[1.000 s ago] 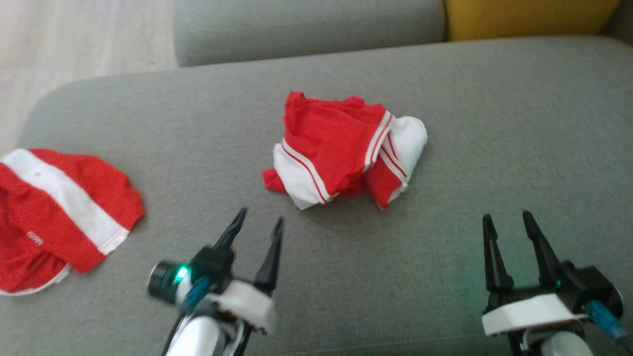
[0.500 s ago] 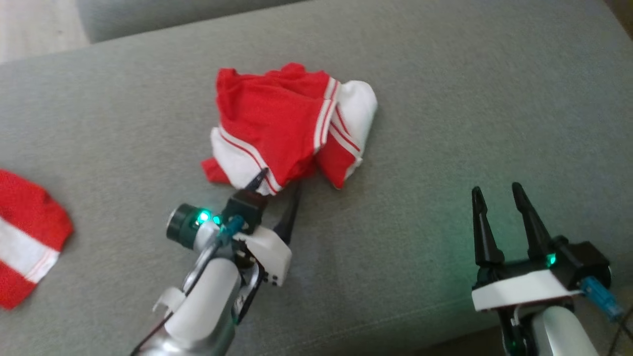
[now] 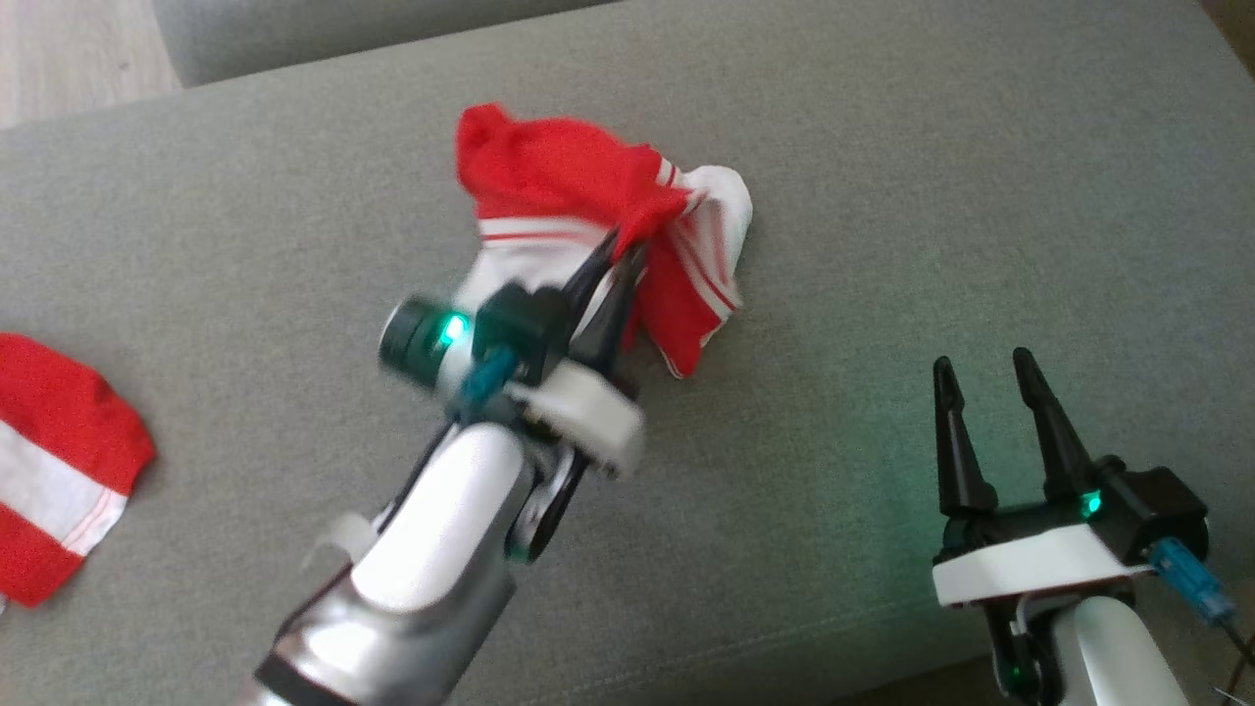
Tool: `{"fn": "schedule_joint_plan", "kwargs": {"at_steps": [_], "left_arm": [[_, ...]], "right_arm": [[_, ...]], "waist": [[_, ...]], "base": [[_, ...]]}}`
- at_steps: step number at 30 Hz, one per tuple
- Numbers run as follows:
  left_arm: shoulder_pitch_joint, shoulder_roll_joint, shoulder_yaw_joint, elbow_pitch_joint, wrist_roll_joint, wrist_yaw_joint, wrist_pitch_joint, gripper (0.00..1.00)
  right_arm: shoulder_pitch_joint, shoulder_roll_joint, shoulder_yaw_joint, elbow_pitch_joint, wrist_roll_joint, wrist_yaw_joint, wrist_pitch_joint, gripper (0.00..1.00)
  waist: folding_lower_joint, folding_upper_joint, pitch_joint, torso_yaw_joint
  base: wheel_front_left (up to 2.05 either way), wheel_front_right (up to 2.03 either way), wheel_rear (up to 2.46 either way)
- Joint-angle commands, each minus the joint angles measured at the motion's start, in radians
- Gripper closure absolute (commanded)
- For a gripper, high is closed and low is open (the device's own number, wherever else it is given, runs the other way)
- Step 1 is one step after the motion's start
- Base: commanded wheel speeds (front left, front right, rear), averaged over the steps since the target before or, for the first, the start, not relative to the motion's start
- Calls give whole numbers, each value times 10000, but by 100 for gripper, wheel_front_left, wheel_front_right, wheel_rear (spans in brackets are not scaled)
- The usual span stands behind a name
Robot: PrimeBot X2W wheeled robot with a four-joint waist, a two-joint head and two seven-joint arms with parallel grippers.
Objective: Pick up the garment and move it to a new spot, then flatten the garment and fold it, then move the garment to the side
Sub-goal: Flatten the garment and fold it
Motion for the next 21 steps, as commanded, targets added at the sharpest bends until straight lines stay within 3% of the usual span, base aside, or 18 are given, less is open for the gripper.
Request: {"fn": "schedule_joint_plan", "kwargs": {"at_steps": [1,10,18,21], "left_arm": [[-820,9,170,-731,-225,117,-117,100],[-1918,9,223,-3575,-1760,1389,-122,100],[-597,267,2006,-2722,-1829,2109,-123,100],[333,556,3138,-2262,-1723,2378,-123,100]], "right_arm": [[-223,-54,288,-252,50,75,-109,0],[-193,-54,390,-188,1,75,-109,0],[-194,-54,300,-329,49,75,-109,0],[-205,-54,209,-393,46,75,-109,0]], "waist": [[-1,0,-96,53],[-1,0,-270,158],[-1,0,-36,531],[-1,0,106,743]], "base": [[0,0,0],[0,0,0],[0,0,0],[0,0,0]]}}
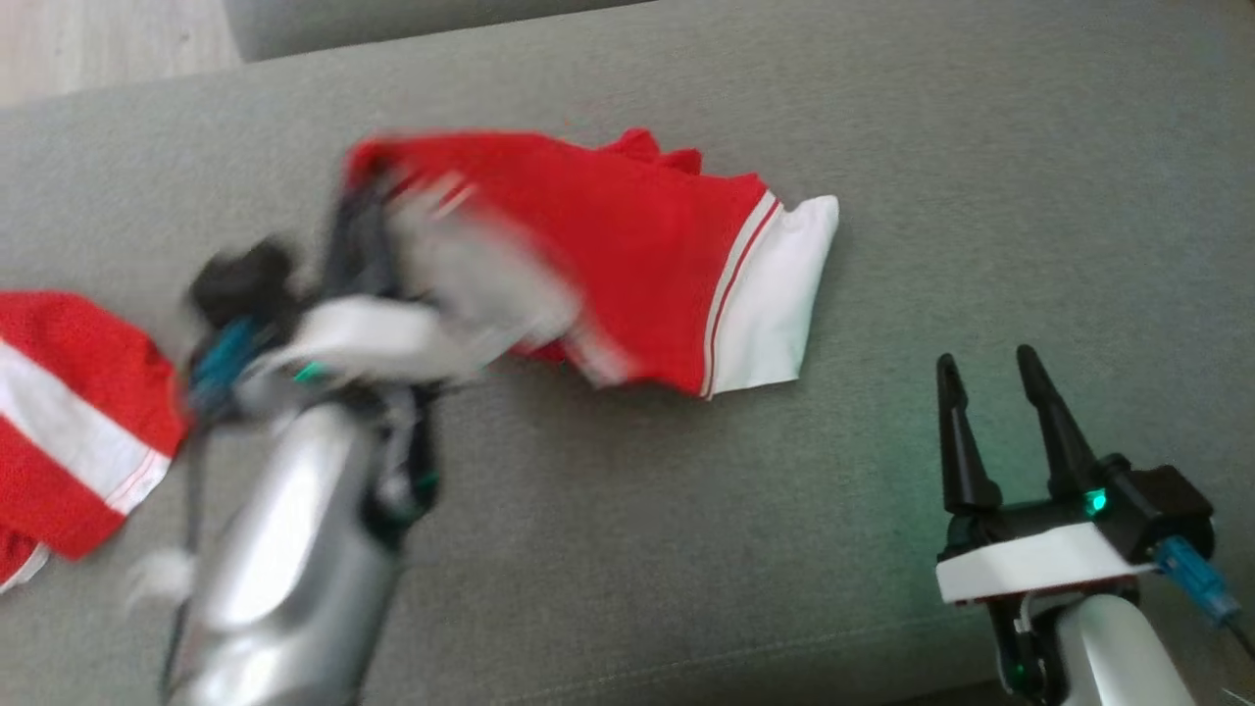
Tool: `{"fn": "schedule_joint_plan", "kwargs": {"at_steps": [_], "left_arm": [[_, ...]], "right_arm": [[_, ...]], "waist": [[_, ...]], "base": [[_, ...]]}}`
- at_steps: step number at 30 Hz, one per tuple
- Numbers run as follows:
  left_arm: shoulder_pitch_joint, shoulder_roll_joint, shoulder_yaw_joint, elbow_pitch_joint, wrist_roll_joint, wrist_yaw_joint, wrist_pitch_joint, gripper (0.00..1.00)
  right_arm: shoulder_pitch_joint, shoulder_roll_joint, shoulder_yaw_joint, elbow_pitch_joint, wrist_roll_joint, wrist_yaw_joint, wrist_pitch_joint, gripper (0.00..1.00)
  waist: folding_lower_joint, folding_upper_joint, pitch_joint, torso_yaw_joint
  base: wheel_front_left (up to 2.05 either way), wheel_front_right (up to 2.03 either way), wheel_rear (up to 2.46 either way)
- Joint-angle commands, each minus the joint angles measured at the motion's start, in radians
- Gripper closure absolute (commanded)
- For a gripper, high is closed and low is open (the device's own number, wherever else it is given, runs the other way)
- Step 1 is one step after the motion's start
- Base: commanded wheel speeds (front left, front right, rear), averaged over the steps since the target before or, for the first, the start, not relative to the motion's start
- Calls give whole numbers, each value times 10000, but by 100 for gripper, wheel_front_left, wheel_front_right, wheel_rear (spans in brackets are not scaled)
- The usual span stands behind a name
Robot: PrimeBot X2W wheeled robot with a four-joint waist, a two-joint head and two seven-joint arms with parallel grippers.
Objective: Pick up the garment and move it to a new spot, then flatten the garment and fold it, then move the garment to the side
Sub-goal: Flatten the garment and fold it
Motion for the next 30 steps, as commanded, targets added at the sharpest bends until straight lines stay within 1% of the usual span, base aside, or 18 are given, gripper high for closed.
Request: {"fn": "schedule_joint_plan", "kwargs": {"at_steps": [1,4,8,11,14,17,18,19,20,21,26,30], "left_arm": [[27,308,838,-273,168,156,-52,100],[802,422,2140,-356,375,339,-52,100],[1576,411,3348,-616,735,212,-52,100],[2062,303,3776,-662,1004,-25,-52,100],[2526,141,3932,-551,1227,-264,-52,100],[2967,-4,4057,-406,1420,-398,-53,100],[3093,-43,4092,-374,1480,-447,-53,80],[3209,-74,4118,-331,1546,-502,-53,53],[3316,-100,4142,-273,1603,-553,-53,15],[3400,-121,4184,-236,1656,-599,-53,0],[3629,-173,4341,-248,2055,-868,-53,0],[3658,-177,3951,-632,2781,-1335,-53,0]], "right_arm": [[-208,-54,132,-379,36,75,-109,0],[-207,-54,30,-397,-38,75,-109,0],[-223,-54,-42,-353,-120,75,-109,0],[-244,-54,-49,-298,-191,75,-109,0],[-273,-54,-56,-214,-268,75,-109,0],[-314,-54,-14,-104,-329,75,-109,0],[-322,-54,-6,-74,-338,75,-109,0],[-324,-54,-3,-49,-346,75,-109,0],[-320,-54,1,-27,-351,75,-109,0],[-310,-54,5,-9,-356,75,-109,0],[-234,-54,34,68,-380,75,-109,0],[-190,-54,1,78,-396,75,-109,0]], "waist": [[0,0,142,197],[0,0,208,469],[0,0,172,819],[0,0,97,1059],[0,0,-7,1232],[0,0,-99,1326],[0,0,-122,1347],[0,0,-149,1366],[0,0,-177,1381],[0,0,-207,1393],[0,0,-365,1393],[0,0,-477,1375]], "base": [[0,0,0],[0,0,0],[0,0,0],[0,0,0],[0,0,0],[0,0,0],[0,0,0],[0,0,0],[0,0,0],[0,0,0],[0,0,0],[0,0,0]]}}
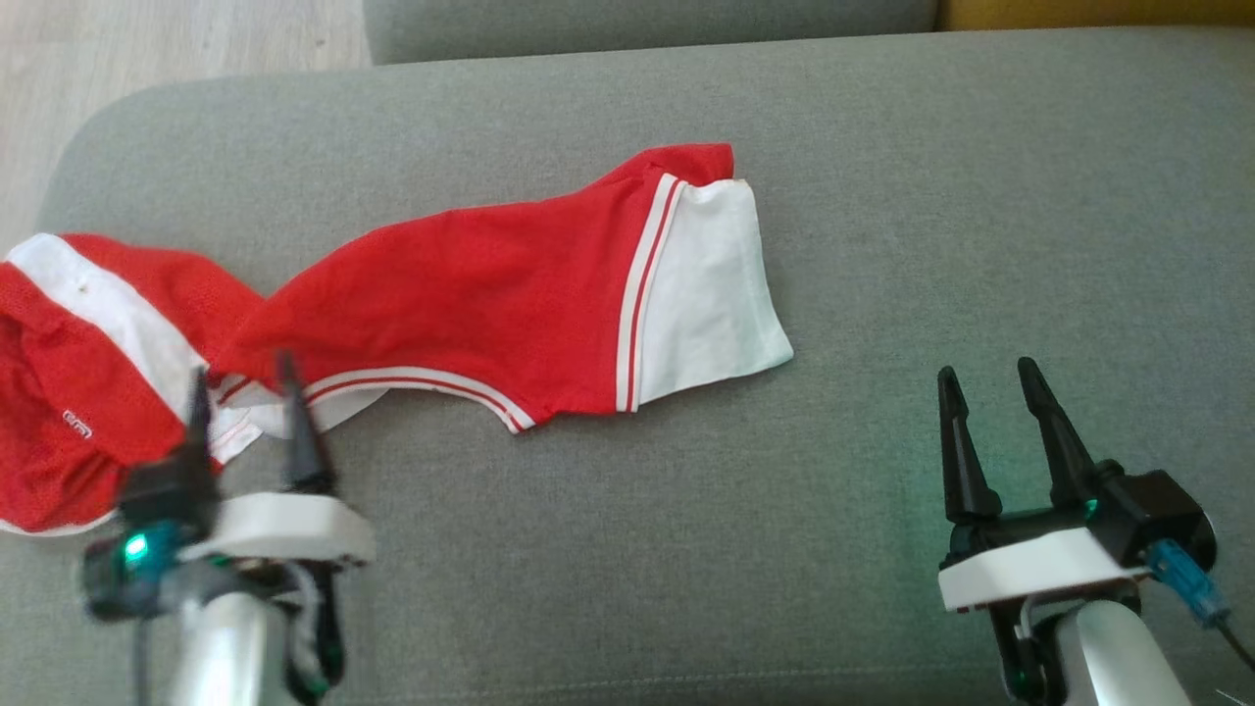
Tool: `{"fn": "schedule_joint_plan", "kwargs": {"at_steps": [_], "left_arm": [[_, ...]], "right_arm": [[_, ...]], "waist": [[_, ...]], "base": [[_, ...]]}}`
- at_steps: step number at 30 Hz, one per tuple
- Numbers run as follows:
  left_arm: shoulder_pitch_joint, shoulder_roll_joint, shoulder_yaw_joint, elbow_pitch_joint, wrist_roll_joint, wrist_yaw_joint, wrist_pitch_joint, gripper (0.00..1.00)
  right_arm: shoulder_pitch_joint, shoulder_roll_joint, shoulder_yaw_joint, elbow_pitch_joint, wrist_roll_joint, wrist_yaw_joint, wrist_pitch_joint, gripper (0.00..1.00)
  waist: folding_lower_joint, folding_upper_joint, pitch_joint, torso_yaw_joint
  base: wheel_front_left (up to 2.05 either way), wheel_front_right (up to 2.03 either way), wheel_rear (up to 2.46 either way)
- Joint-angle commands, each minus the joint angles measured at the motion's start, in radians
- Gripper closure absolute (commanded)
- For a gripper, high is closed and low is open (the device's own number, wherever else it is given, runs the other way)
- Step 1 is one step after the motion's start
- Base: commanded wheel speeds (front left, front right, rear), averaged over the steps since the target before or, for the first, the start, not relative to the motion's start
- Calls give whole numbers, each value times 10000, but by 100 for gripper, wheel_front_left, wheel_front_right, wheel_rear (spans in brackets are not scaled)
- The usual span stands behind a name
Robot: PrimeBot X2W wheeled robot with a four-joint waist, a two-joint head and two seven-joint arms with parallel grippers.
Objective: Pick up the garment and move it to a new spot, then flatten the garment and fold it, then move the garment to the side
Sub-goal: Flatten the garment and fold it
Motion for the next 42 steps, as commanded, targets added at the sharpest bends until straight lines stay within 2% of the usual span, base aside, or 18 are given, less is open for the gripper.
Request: {"fn": "schedule_joint_plan", "kwargs": {"at_steps": [1,5,8,9,14,21,29,30,32,33,37,42], "left_arm": [[-207,66,-79,-482,416,-212,-53,0],[-319,14,-1340,-434,1203,-732,-53,0],[-565,-25,-2341,106,1532,-1063,-53,0],[-818,-41,-2953,667,1677,-1281,-53,0],[-1510,-55,-3792,2126,1914,-1547,-53,0],[-2726,-63,-4413,4191,1983,-1531,-50,0],[-3641,-65,-4798,5573,1904,-1158,-51,0],[-3707,-65,-4811,5645,1859,-1108,-52,4],[-3811,-65,-4838,5684,1769,-1034,-52,61],[-3846,-65,-4853,5655,1728,-996,-52,99],[-3914,-65,-4910,5247,1591,-920,-52,100],[-3896,-65,-5006,3762,1342,-871,-52,100]], "right_arm": [[-166,-52,202,-286,-40,75,-109,0],[-154,-52,228,-308,-38,75,-109,0],[-188,-52,299,-337,-28,75,-109,0],[-220,-52,322,-352,-22,75,-109,0],[-280,-52,366,-369,7,75,-109,0],[-357,-52,388,-411,99,75,-109,0],[-432,-52,382,-451,191,75,-109,0],[-435,-52,374,-455,200,75,-109,0],[-435,-52,348,-468,218,75,-109,0],[-431,-52,330,-475,223,75,-109,0],[-436,-52,272,-485,253,75,-109,0],[-445,-52,233,-486,266,75,-109,0]], "waist": [[0,0,-44,-16],[0,0,-64,-122],[0,0,14,-304],[0,0,91,-454],[0,0,257,-795],[0,0,536,-1298],[0,0,694,-1558],[0,0,706,-1569],[0,0,720,-1569],[0,0,725,-1558],[0,0,726,-1479],[0,0,689,-1336]], "base": [[0,0,0],[0,0,0],[0,0,0],[0,0,0],[0,0,0],[0,0,0],[0,0,0],[0,0,0],[0,0,0],[0,0,0],[0,0,0],[0,0,0]]}}
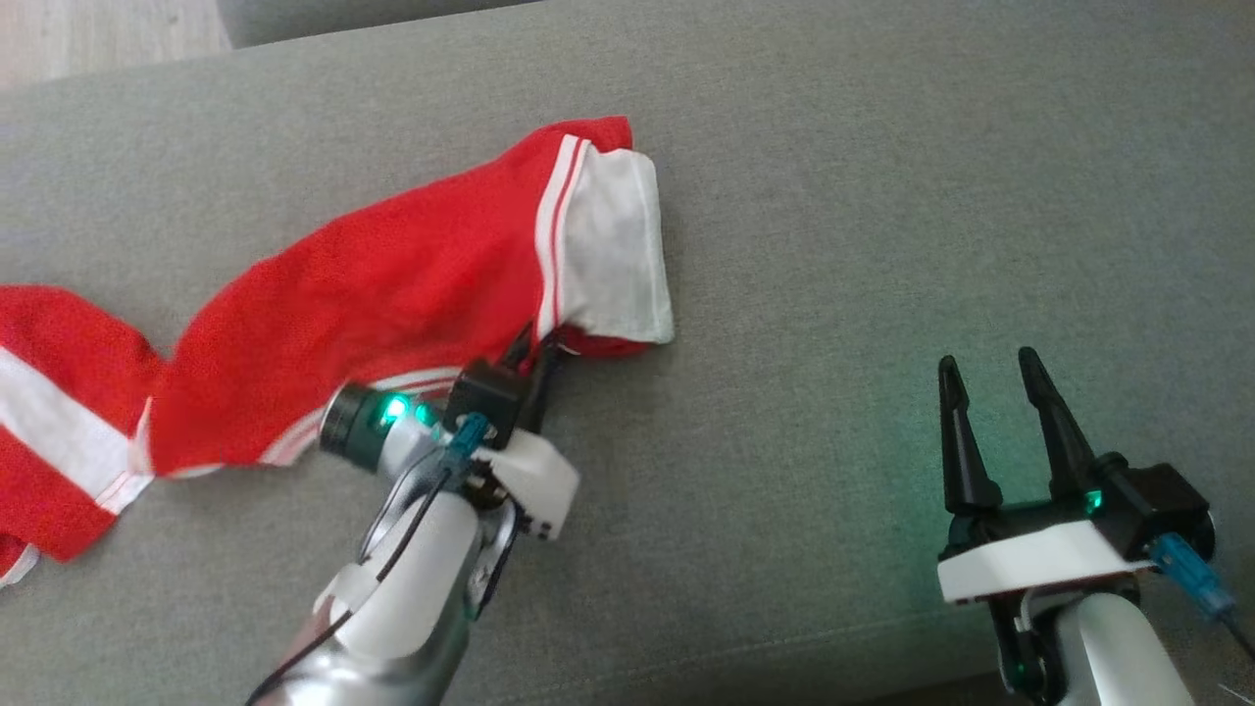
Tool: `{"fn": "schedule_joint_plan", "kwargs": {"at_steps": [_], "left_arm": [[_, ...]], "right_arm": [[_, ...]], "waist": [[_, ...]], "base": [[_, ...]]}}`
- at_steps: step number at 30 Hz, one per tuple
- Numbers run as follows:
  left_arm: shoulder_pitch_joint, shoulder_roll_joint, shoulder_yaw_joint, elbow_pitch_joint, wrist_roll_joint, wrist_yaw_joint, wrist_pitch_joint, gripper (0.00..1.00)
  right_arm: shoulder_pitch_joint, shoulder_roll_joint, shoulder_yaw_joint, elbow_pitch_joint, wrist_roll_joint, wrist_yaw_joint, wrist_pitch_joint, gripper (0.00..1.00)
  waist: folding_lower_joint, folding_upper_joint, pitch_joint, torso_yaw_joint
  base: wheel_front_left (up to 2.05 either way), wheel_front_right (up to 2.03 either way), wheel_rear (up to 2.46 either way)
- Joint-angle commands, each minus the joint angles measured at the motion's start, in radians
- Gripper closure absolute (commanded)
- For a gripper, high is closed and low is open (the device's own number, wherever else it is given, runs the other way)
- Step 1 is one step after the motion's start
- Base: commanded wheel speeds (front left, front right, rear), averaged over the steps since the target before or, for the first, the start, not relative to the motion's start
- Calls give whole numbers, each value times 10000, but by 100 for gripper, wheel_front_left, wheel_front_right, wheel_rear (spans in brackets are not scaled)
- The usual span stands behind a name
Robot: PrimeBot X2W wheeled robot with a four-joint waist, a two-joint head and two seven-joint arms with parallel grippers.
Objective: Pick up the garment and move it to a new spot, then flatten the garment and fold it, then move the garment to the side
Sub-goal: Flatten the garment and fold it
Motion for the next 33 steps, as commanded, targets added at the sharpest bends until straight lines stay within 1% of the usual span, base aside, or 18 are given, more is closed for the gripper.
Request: {"fn": "schedule_joint_plan", "kwargs": {"at_steps": [1,5,9,12,14,18,20,22,23,26,31,33], "left_arm": [[-383,51,173,-988,-158,13,-60,100],[-504,51,-142,-2610,-435,-12,-60,100],[-949,51,-525,-4009,-660,5,-60,100],[-1452,51,-782,-4854,-851,74,-60,100],[-1650,51,-869,-5103,-901,107,-60,100],[-2426,51,-1047,-5989,-1167,386,-60,100],[-2736,51,-808,-6252,-1242,663,-60,100],[-2858,128,-300,-6279,-1282,948,-60,100],[-2824,271,1,-6242,-1318,1096,-60,100],[-2496,929,886,-5840,-1570,1432,-25,100],[-1662,2188,2131,-4678,-2071,1749,350,100],[-1378,2556,2526,-4088,-2259,1870,474,100]], "right_arm": [[-364,-52,169,-348,61,75,-109,0],[-371,-52,174,-314,57,75,-109,0],[-358,-52,198,-274,60,75,-109,0],[-344,-52,219,-241,63,75,-109,0],[-339,-52,229,-232,67,75,-109,0],[-321,-52,268,-214,96,75,-109,0],[-315,-52,283,-209,113,75,-109,0],[-303,-52,283,-219,129,75,-109,0],[-296,-52,276,-227,136,75,-109,0],[-277,-52,195,-293,151,75,-109,0],[-266,-52,11,-385,153,75,-109,0],[-300,-52,46,-382,158,75,-109,0]], "waist": [[0,0,-38,72],[0,0,-110,156],[0,0,-211,191],[0,0,-283,181],[0,0,-305,171],[0,0,-372,109],[0,0,-393,75],[0,0,-404,52],[0,0,-402,44],[0,0,-322,77],[0,0,-153,311],[0,0,-110,421]], "base": [[0,0,0],[0,0,0],[0,0,0],[0,0,0],[0,0,0],[0,0,0],[0,0,0],[0,0,0],[0,0,0],[0,0,0],[0,0,0],[0,0,0]]}}
